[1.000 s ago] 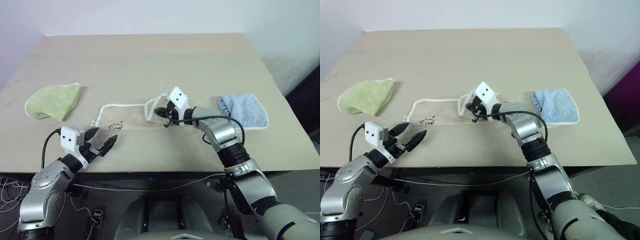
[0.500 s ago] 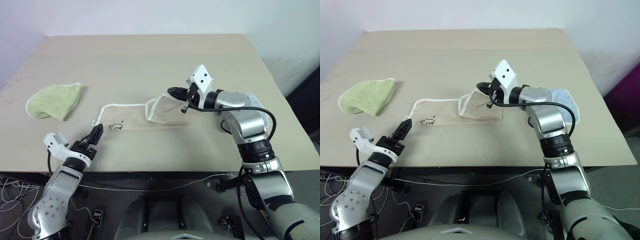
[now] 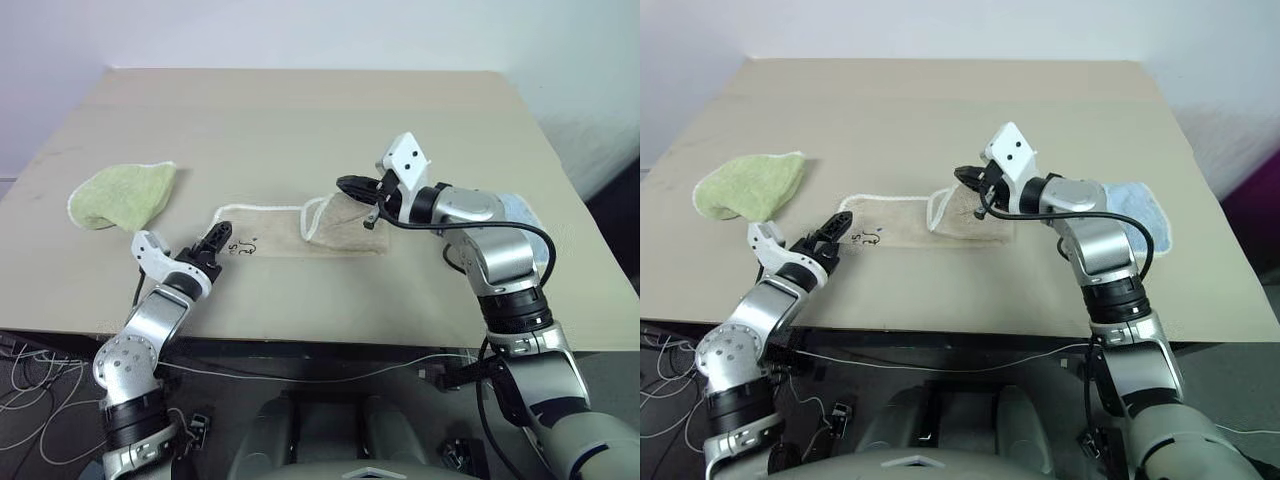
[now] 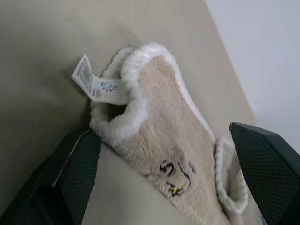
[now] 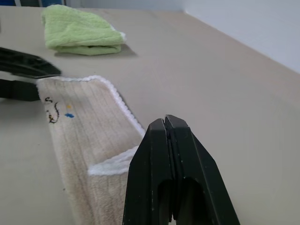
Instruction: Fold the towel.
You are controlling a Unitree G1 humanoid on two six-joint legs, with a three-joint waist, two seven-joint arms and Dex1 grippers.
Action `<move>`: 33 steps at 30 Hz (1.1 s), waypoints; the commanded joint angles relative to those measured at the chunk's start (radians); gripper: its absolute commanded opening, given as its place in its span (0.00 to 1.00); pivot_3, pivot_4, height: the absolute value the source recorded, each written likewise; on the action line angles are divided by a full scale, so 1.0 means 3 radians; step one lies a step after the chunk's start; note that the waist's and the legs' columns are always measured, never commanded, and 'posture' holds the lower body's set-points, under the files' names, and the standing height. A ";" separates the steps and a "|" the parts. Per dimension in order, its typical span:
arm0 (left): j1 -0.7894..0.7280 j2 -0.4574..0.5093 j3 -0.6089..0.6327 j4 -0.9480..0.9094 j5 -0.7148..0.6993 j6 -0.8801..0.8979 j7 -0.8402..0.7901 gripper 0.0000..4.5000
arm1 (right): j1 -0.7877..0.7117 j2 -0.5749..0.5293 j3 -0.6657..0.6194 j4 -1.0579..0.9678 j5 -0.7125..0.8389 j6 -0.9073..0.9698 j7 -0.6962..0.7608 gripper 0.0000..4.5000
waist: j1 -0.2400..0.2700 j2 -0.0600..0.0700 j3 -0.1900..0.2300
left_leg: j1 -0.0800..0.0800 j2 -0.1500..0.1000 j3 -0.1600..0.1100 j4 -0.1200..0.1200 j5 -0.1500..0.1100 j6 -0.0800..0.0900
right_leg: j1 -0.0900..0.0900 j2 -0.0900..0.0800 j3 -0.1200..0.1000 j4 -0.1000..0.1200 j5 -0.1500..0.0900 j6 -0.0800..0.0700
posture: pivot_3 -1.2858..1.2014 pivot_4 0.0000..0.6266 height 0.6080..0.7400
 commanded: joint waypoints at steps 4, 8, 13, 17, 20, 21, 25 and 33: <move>-0.0101 -0.0073 0.0104 0.0169 -0.0031 -0.0184 -0.0042 0.73 | 0.0111 -0.0068 -0.0094 -0.0291 0.0073 0.0069 -0.0087 0.00 | -0.0015 0.0000 0.0000 | 0.0000 0.0000 0.0000 0.0000 0.0000 0.0000 | 0.0000 0.0000 0.0000 0.0000 0.0000 0.0000 | 0.52 0.24 1.00; -0.0126 -0.0082 0.0126 0.0203 -0.0018 -0.0254 -0.0102 0.43 | 0.0180 -0.0100 -0.0093 -0.0359 0.0083 0.0106 -0.0131 0.00 | -0.0025 0.0000 0.0000 | 0.0000 0.0001 0.0000 -0.0001 0.0000 0.0000 | -0.0002 0.0000 0.0001 0.0000 0.0000 0.0000 | 0.52 0.24 1.00; -0.0149 -0.0088 0.0161 0.0227 -0.0003 -0.0358 -0.0169 0.04 | 0.0235 -0.0139 -0.0098 -0.0398 0.0088 0.0134 -0.0144 0.00 | -0.0022 0.0000 0.0000 | 0.0000 0.0002 0.0001 -0.0002 0.0000 -0.0001 | -0.0002 0.0001 0.0001 -0.0001 0.0000 0.0000 | 0.52 0.24 1.00; -0.0127 -0.0020 0.0249 0.0206 -0.0014 -0.0464 -0.0255 0.00 | 0.0288 -0.0168 -0.0092 -0.0416 0.0085 0.0142 -0.0146 0.00 | -0.0023 0.0000 0.0000 | 0.0000 0.0002 0.0001 -0.0002 0.0000 -0.0001 | -0.0002 0.0000 0.0002 -0.0001 0.0000 0.0000 | 0.52 0.24 1.00; -0.0130 0.0170 0.0441 0.0194 -0.0067 -0.0535 -0.0359 0.00 | 0.0373 -0.0215 -0.0086 -0.0449 0.0085 0.0161 -0.0139 0.00 | -0.0031 -0.0001 0.0001 | 0.0000 0.0003 0.0001 -0.0003 0.0000 -0.0001 | -0.0003 0.0000 0.0002 -0.0001 0.0000 0.0000 | 0.52 0.24 1.00; -0.0132 0.0217 0.0477 0.0194 -0.0083 -0.0538 -0.0382 0.00 | 0.0396 -0.0228 -0.0085 -0.0463 0.0086 0.0166 -0.0136 0.00 | -0.0034 -0.0001 0.0001 | 0.0000 0.0004 0.0001 -0.0003 0.0000 -0.0001 | -0.0004 0.0001 0.0002 -0.0001 0.0000 0.0000 | 0.52 0.24 1.00; -0.0161 0.0578 0.0554 0.0179 -0.0018 -0.0501 -0.0605 0.00 | 0.0536 -0.0313 -0.0074 -0.0512 0.0096 0.0205 -0.0091 0.00 | -0.0027 -0.0001 0.0001 | 0.0000 0.0004 0.0001 -0.0004 0.0000 -0.0001 | -0.0004 0.0000 0.0003 -0.0001 0.0000 0.0000 | 0.52 0.24 1.00; -0.0354 0.1047 -0.0383 -0.0215 0.0618 -0.0293 -0.1415 0.00 | 0.0654 -0.0325 -0.0067 -0.0431 0.0064 0.0170 -0.0122 0.00 | -0.0015 -0.0004 0.0002 | 0.0000 0.0000 0.0000 -0.0004 0.0000 0.0000 | 0.0001 0.0000 0.0000 -0.0004 0.0000 0.0000 | 0.52 0.24 1.00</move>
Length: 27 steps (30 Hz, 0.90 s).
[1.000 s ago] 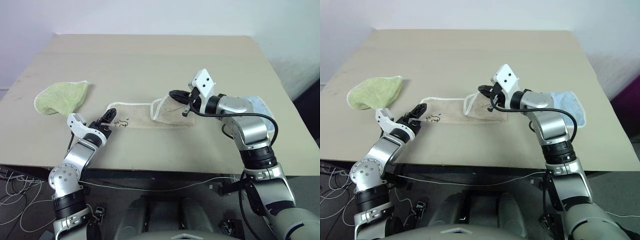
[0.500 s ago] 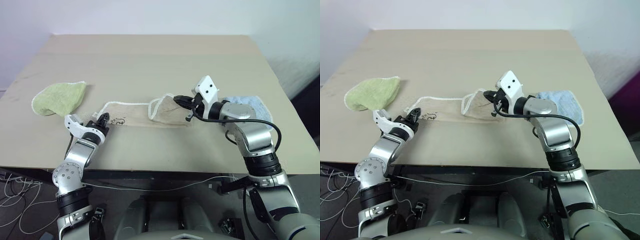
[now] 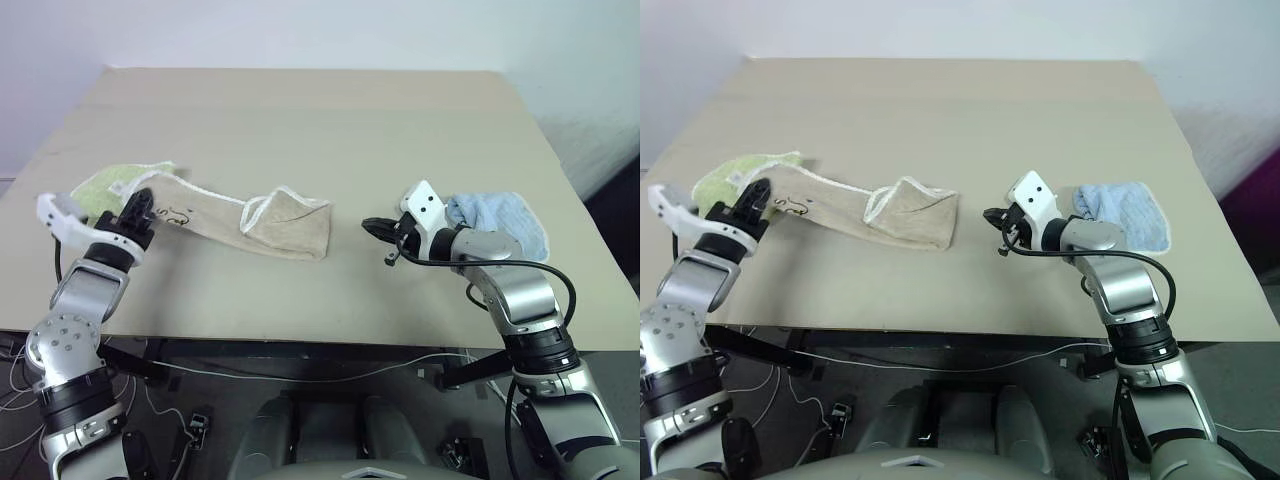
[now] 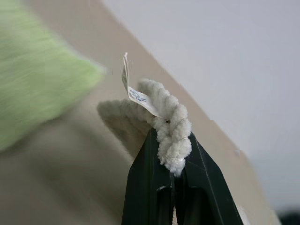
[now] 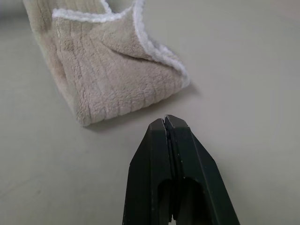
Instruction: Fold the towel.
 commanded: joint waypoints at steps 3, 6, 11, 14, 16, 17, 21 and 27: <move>-0.0153 0.0154 -0.0844 -0.0433 0.0525 0.0044 -0.0778 0.00 | -0.0007 0.0006 -0.0066 -0.0087 0.0031 -0.0042 -0.0047 0.00 | -0.0018 0.0000 0.0000 | 0.0000 0.0000 0.0001 -0.0003 0.0000 0.0000 | -0.0001 0.0001 0.0001 0.0000 0.0000 0.0000 | 0.52 0.24 1.00; -0.0170 0.0321 -0.1360 -0.0545 0.0973 -0.0046 -0.1277 0.00 | 0.0027 0.0007 -0.0083 -0.0104 0.0028 -0.0033 -0.0090 0.00 | -0.0037 0.0002 0.0001 | 0.0000 0.0005 0.0002 -0.0007 0.0000 -0.0001 | -0.0005 0.0001 0.0004 0.0000 0.0000 0.0000 | 0.52 0.24 1.00; -0.0341 0.0331 -0.1967 -0.0343 0.1672 -0.0248 -0.1631 0.00 | 0.0086 0.0004 -0.0103 -0.0164 0.0042 -0.0013 -0.0146 0.00 | -0.0017 0.0002 0.0001 | 0.0000 0.0004 0.0005 -0.0008 0.0001 -0.0002 | -0.0005 0.0002 0.0005 -0.0001 0.0000 -0.0001 | 0.52 0.24 1.00; -0.0448 0.0291 -0.2222 -0.0172 0.2052 -0.0349 -0.1741 0.00 | 0.0116 0.0005 -0.0114 -0.0204 0.0047 0.0005 -0.0185 0.00 | -0.0010 0.0002 0.0001 | 0.0000 0.0003 0.0004 -0.0007 0.0001 -0.0001 | -0.0004 0.0001 0.0005 -0.0001 0.0000 0.0000 | 0.52 0.24 1.00; -0.0500 0.0275 -0.2373 -0.0026 0.2308 -0.0411 -0.1770 0.00 | 0.0135 0.0005 -0.0125 -0.0242 0.0055 0.0025 -0.0208 0.00 | -0.0010 0.0002 0.0001 | 0.0000 0.0003 0.0004 -0.0007 0.0001 -0.0001 | -0.0004 -0.0001 0.0005 -0.0001 0.0000 0.0000 | 0.52 0.24 1.00; -0.0519 0.0247 -0.2397 0.0036 0.2383 -0.0425 -0.1766 0.00 | 0.0146 0.0002 -0.0129 -0.0260 0.0059 0.0033 -0.0214 0.00 | -0.0010 0.0002 0.0001 | 0.0000 0.0003 0.0004 -0.0007 0.0001 -0.0001 | -0.0004 0.0000 0.0005 -0.0001 0.0000 0.0000 | 0.52 0.24 1.00; -0.0556 0.0095 -0.2359 0.0145 0.2507 -0.0441 -0.1785 0.00 | 0.0197 -0.0008 -0.0145 -0.0315 0.0060 0.0054 -0.0239 0.00 | -0.0015 0.0001 0.0001 | 0.0000 0.0004 0.0003 -0.0007 0.0001 -0.0001 | -0.0006 0.0000 0.0005 -0.0001 0.0000 0.0000 | 0.52 0.24 1.00; -0.0506 -0.0065 -0.2216 0.0149 0.2480 -0.0404 -0.1854 0.11 | 0.0202 -0.0012 -0.0151 -0.0371 0.0066 0.0092 -0.0263 0.00 | -0.0012 0.0001 0.0001 | 0.0000 0.0004 0.0003 -0.0006 0.0001 -0.0001 | -0.0005 -0.0001 0.0005 -0.0001 0.0000 0.0000 | 0.52 0.24 1.00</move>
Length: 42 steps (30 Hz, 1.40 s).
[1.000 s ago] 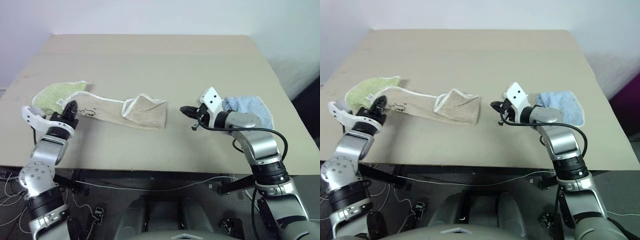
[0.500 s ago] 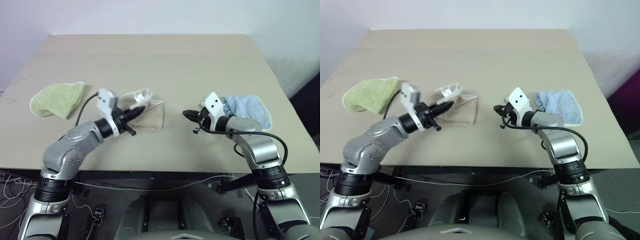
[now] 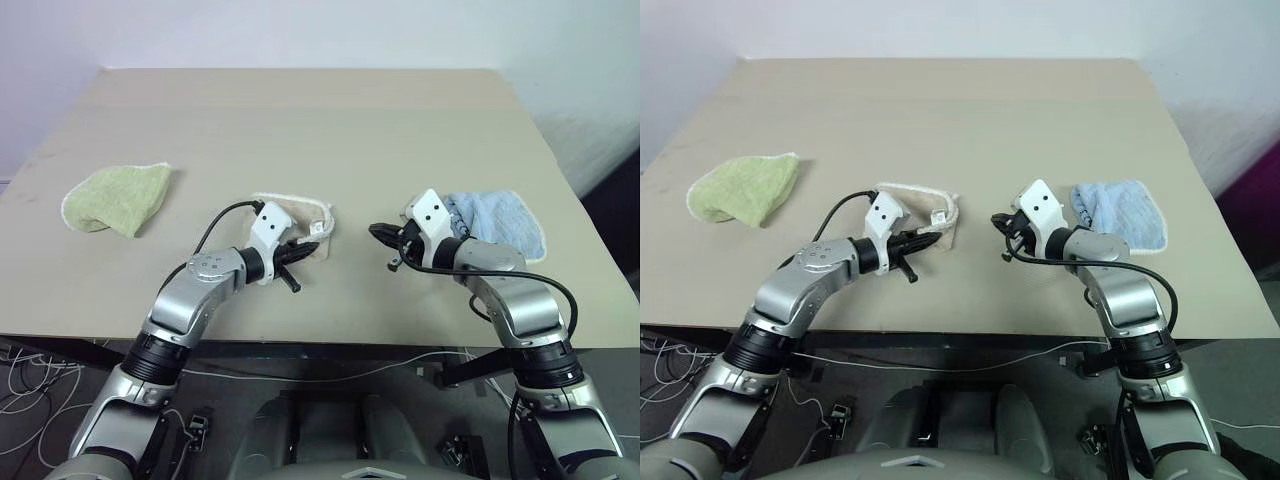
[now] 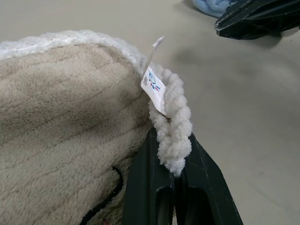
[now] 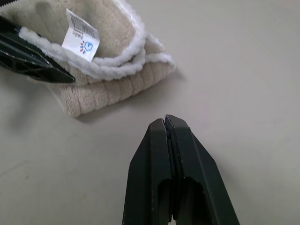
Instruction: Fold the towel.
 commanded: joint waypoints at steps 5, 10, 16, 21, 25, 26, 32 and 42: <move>0.0053 -0.0141 0.0401 -0.0212 -0.0250 0.0029 -0.0143 0.45 | -0.0056 -0.0033 -0.0087 -0.0138 0.0066 0.0018 -0.0025 0.00 | -0.0004 0.0000 0.0000 | 0.0000 0.0000 0.0000 0.0001 0.0000 0.0000 | 0.0000 0.0000 0.0000 0.0000 0.0000 0.0000 | 0.52 0.24 1.00; 0.0195 -0.0046 0.0529 -0.0345 -0.0269 0.0091 -0.0194 0.82 | -0.0097 -0.0017 -0.0099 -0.0131 0.0070 0.0015 -0.0050 0.00 | -0.0003 0.0000 0.0000 | 0.0000 0.0000 0.0000 0.0001 0.0000 0.0000 | 0.0000 0.0000 0.0000 0.0000 0.0000 0.0000 | 0.52 0.24 1.00; 0.0309 0.0044 0.1149 -0.0425 -0.0567 0.0220 -0.0059 0.97 | -0.0234 0.0128 -0.0168 -0.0064 0.0206 0.0057 -0.0095 0.00 | -0.0005 0.0000 0.0000 | 0.0000 0.0001 -0.0001 0.0002 0.0000 0.0000 | 0.0000 0.0000 0.0000 0.0001 0.0000 0.0000 | 0.52 0.24 1.00; 0.0199 0.0084 0.1308 -0.0188 -0.0357 -0.0002 0.0060 0.68 | -0.0465 0.0383 -0.0031 0.0035 0.0228 0.0057 -0.0135 0.00 | -0.0005 0.0000 0.0000 | 0.0000 0.0001 -0.0001 0.0003 0.0000 0.0000 | -0.0001 0.0000 -0.0001 0.0002 0.0000 0.0000 | 0.52 0.24 1.00; 0.0146 0.0136 0.1073 0.0035 -0.0032 -0.0296 -0.0055 0.37 | -0.0652 0.0683 0.0078 0.0249 0.0217 0.0025 -0.0199 0.00 | -0.0006 0.0000 0.0000 | 0.0000 0.0001 -0.0001 0.0002 0.0000 0.0000 | -0.0002 0.0001 -0.0002 0.0002 0.0000 0.0000 | 0.52 0.24 1.00; 0.0134 0.0121 0.1016 0.0096 0.0015 -0.0348 -0.0091 0.29 | -0.0678 0.0789 0.0127 0.0366 0.0193 -0.0004 -0.0234 0.00 | -0.0005 0.0000 0.0000 | 0.0000 0.0000 -0.0001 0.0002 0.0000 0.0000 | -0.0001 0.0001 -0.0002 0.0002 0.0000 0.0000 | 0.52 0.24 1.00; 0.0083 0.0055 0.0774 0.0557 0.0370 -0.0644 -0.0095 0.01 | -0.0757 0.1193 0.0328 0.1166 0.0077 -0.0169 -0.0232 0.00 | -0.0013 0.0000 0.0000 | 0.0000 0.0000 -0.0001 0.0002 0.0000 -0.0001 | -0.0003 0.0001 -0.0002 0.0004 0.0000 0.0000 | 0.52 0.24 1.00; 0.0118 -0.0107 0.0786 0.0803 0.0546 -0.0790 0.0018 0.01 | -0.0745 0.1237 0.0417 0.1671 -0.0135 -0.0583 -0.0144 0.00 | -0.0022 0.0002 -0.0002 | 0.0001 -0.0001 -0.0001 0.0002 0.0001 -0.0001 | -0.0005 0.0002 -0.0002 0.0007 0.0000 0.0000 | 0.52 0.24 1.00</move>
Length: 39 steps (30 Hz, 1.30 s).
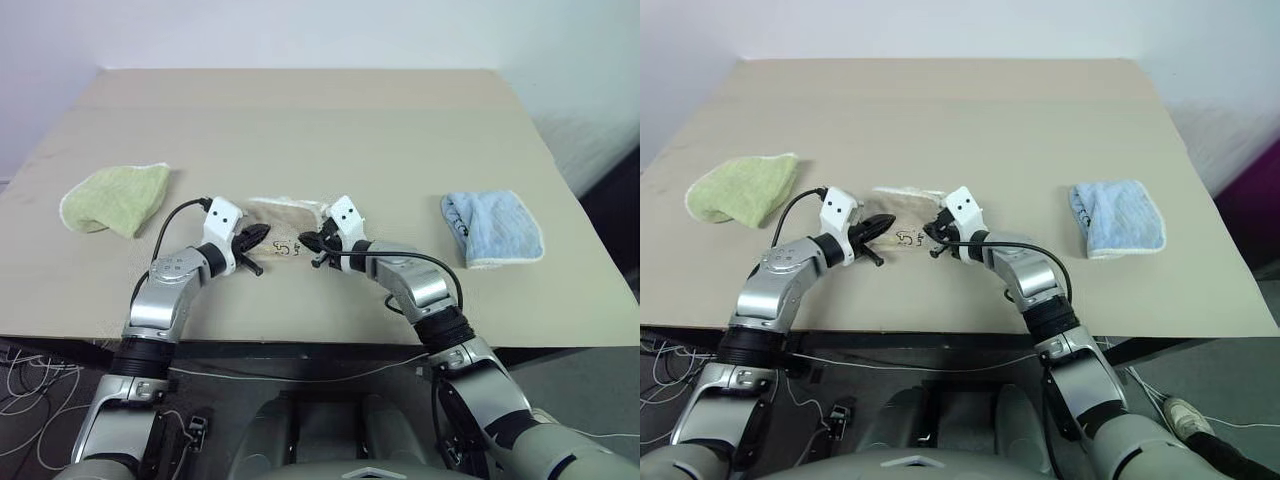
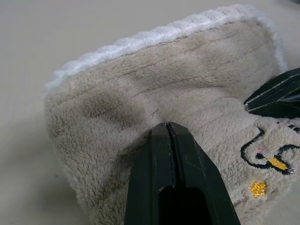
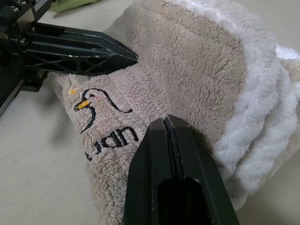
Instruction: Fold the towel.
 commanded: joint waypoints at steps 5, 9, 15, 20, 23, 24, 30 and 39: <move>0.0036 -0.0177 0.0602 -0.0338 -0.0497 0.0074 0.0187 0.01 | 0.0156 -0.0166 -0.0254 -0.0748 0.0253 0.0055 0.0167 0.00 | 0.0005 0.0000 0.0000 | -0.0002 0.0000 0.0000 0.0002 0.0000 0.0000 | -0.0001 -0.0002 0.0000 0.0000 0.0000 0.0000 | 0.52 0.24 1.00; 0.0153 -0.0013 0.0926 -0.0510 -0.0627 0.0142 0.0249 0.00 | 0.0286 -0.0407 -0.0523 -0.1246 0.0585 0.0573 0.0214 0.09 | -0.0001 0.0000 0.0000 | -0.0004 0.0000 -0.0001 0.0002 0.0000 0.0000 | -0.0003 -0.0002 0.0000 0.0001 0.0000 0.0000 | 0.52 0.24 1.00; 0.0310 0.0188 0.1027 -0.0515 -0.0614 0.0124 0.0229 0.00 | 0.0147 -0.0306 -0.1203 -0.1152 0.1325 0.1738 -0.0145 0.51 | 0.0006 0.0000 0.0000 | -0.0002 0.0001 -0.0001 -0.0001 0.0000 0.0000 | -0.0002 -0.0002 0.0001 0.0000 0.0000 0.0000 | 0.52 0.24 1.00; 0.0323 0.0192 0.0994 -0.0566 -0.0626 0.0120 0.0219 0.00 | -0.0094 -0.0068 -0.1637 -0.0601 0.1694 0.2372 -0.0459 0.90 | 0.0010 0.0000 0.0000 | -0.0002 0.0001 -0.0001 -0.0001 0.0000 0.0000 | -0.0001 -0.0003 0.0001 -0.0001 0.0000 0.0000 | 0.52 0.24 1.00; 0.0358 0.0183 0.0967 -0.0625 -0.0628 0.0119 0.0200 0.00 | -0.0203 0.0006 -0.1778 -0.0303 0.1744 0.2479 -0.0610 1.00 | 0.0006 0.0000 0.0000 | -0.0003 0.0001 0.0000 -0.0002 0.0000 0.0001 | -0.0002 -0.0003 0.0001 -0.0002 0.0000 0.0000 | 0.52 0.24 1.00; 0.0374 0.0180 0.0965 -0.0650 -0.0633 0.0121 0.0194 0.00 | -0.0243 0.0025 -0.1839 -0.0179 0.1750 0.2485 -0.0669 1.00 | 0.0004 0.0000 0.0000 | -0.0003 0.0001 0.0000 -0.0003 0.0000 0.0001 | -0.0003 -0.0003 0.0002 -0.0001 0.0000 0.0000 | 0.52 0.24 1.00; 0.0468 0.0198 0.0975 -0.0790 -0.0683 0.0183 0.0114 0.00 | -0.0367 0.0071 -0.1865 0.0138 0.1789 0.2557 -0.0707 1.00 | -0.0017 0.0000 0.0000 | -0.0002 0.0002 0.0001 -0.0003 0.0000 0.0001 | -0.0002 -0.0001 0.0002 0.0001 0.0000 -0.0001 | 0.52 0.24 1.00; 0.0664 0.0297 0.0934 -0.0872 -0.0669 0.0244 -0.0006 0.00 | -0.0535 0.0250 -0.1547 0.0302 0.1699 0.2530 -0.0604 1.00 | -0.0119 0.0001 0.0000 | -0.0002 0.0004 0.0002 -0.0009 0.0000 0.0001 | -0.0008 0.0001 0.0004 0.0002 0.0000 -0.0001 | 0.52 0.24 1.00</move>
